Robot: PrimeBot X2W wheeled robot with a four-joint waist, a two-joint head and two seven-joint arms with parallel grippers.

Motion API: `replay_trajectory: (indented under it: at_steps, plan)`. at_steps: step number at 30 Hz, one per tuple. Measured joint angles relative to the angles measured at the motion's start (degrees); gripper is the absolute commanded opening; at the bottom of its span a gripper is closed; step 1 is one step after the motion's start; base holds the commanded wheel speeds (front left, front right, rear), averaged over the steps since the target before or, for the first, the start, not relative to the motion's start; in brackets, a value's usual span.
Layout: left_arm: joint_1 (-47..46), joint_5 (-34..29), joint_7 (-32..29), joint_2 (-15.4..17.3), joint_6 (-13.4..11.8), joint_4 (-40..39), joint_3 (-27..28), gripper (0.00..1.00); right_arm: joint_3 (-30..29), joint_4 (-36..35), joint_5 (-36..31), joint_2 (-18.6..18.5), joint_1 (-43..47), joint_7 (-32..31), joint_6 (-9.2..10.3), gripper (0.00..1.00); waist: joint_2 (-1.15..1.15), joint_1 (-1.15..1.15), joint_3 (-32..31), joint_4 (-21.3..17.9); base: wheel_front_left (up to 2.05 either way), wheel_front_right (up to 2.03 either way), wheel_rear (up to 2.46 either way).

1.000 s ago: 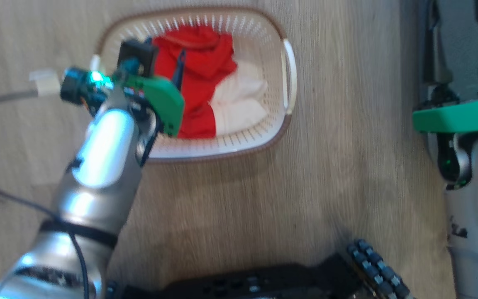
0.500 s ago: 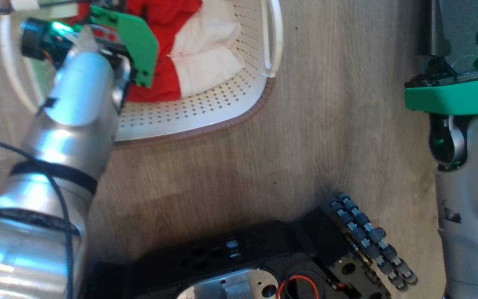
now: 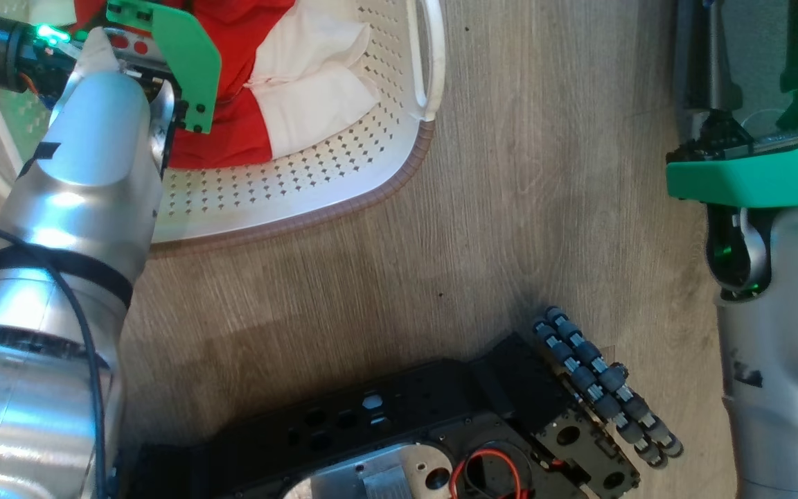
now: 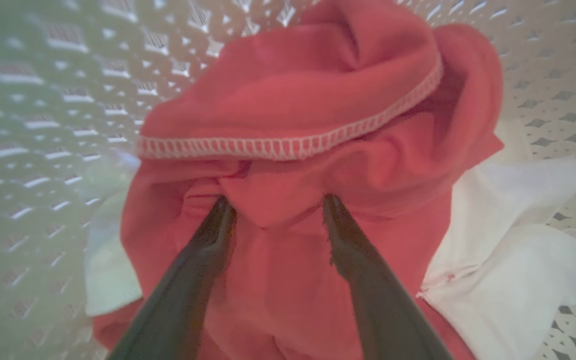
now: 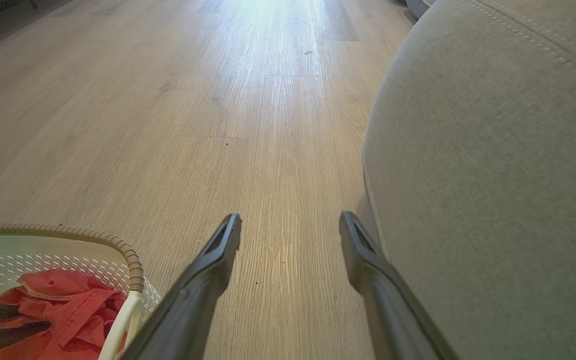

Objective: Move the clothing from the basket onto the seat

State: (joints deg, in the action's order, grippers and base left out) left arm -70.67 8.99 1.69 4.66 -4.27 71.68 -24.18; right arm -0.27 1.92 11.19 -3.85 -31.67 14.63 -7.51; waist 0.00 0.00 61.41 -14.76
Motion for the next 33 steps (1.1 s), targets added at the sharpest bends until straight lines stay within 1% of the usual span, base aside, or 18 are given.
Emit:
replay_trajectory:
  at_steps: [1,2,6,11,15,19,23,26,29,30,31,33]
  plan:
    - [0.0,0.0,0.2,0.0,0.1,0.2,-0.2,0.19,0.0,0.0,0.2,0.0,0.1,0.0,0.01,1.00,0.00,0.00,0.0,-0.1,0.00,0.00,0.00]
    - [0.0,0.0,0.2,-0.1,0.2,0.4,-0.4,0.00,0.0,0.0,0.4,0.0,0.2,0.0,0.01,1.00,0.00,0.00,-0.1,-0.2,0.00,0.00,0.00]
    - [0.0,0.1,1.4,-0.4,1.7,1.1,-0.7,0.00,-0.4,0.0,0.7,0.2,0.2,0.0,0.01,1.00,0.00,0.00,-0.4,-0.5,0.00,0.00,0.00]
    - [0.3,2.2,6.5,-1.6,4.3,0.4,-0.5,0.00,-1.3,1.0,0.9,0.3,0.2,0.0,0.00,1.00,0.00,0.01,-2.0,0.1,0.00,0.00,0.00]
    - [3.0,4.9,10.6,-2.3,6.5,-1.3,-0.1,0.00,-2.7,2.2,0.2,-0.1,1.1,0.0,0.01,1.00,0.00,0.00,-5.7,1.6,0.00,0.00,0.00]
    - [8.4,7.2,12.1,-2.5,7.7,-4.2,0.0,0.00,-3.2,3.4,-0.1,-0.7,3.3,0.0,0.01,1.00,0.00,0.00,-10.8,3.6,0.00,0.00,0.00]
    - [14.4,9.5,12.5,-2.6,8.0,-9.8,0.3,0.00,-3.2,5.3,-0.6,-1.7,5.7,0.0,0.01,1.00,0.01,0.00,-16.9,5.7,0.00,0.00,0.00]
    - [19.3,10.3,12.5,-2.6,7.1,-16.7,1.9,0.00,-3.1,6.5,-0.6,-1.9,7.5,0.0,0.01,1.00,0.01,-0.01,-21.7,7.0,0.00,0.00,0.00]
    - [25.4,10.7,12.6,-2.5,6.7,-22.6,3.3,0.00,-2.9,7.7,-0.6,-2.1,9.8,0.0,0.01,1.00,0.01,-0.01,-26.6,8.3,0.00,0.00,0.00]
    - [27.6,10.7,12.6,-2.3,6.5,-24.3,3.9,0.00,-2.9,8.0,-0.7,-2.2,10.6,0.0,0.01,1.00,0.01,-0.01,-28.2,8.6,0.00,0.00,0.00]
    - [27.6,10.7,12.6,-2.3,6.5,-24.3,3.9,0.00,-2.9,8.0,-0.7,-2.2,10.6,0.0,0.01,1.00,0.01,-0.01,-28.2,8.6,0.00,0.00,0.00]
    - [32.2,10.7,12.6,-1.8,6.1,-27.7,4.6,0.00,-2.9,8.8,-0.7,-2.5,12.3,0.0,0.01,1.00,0.01,-0.01,-31.6,9.3,0.00,0.00,0.00]
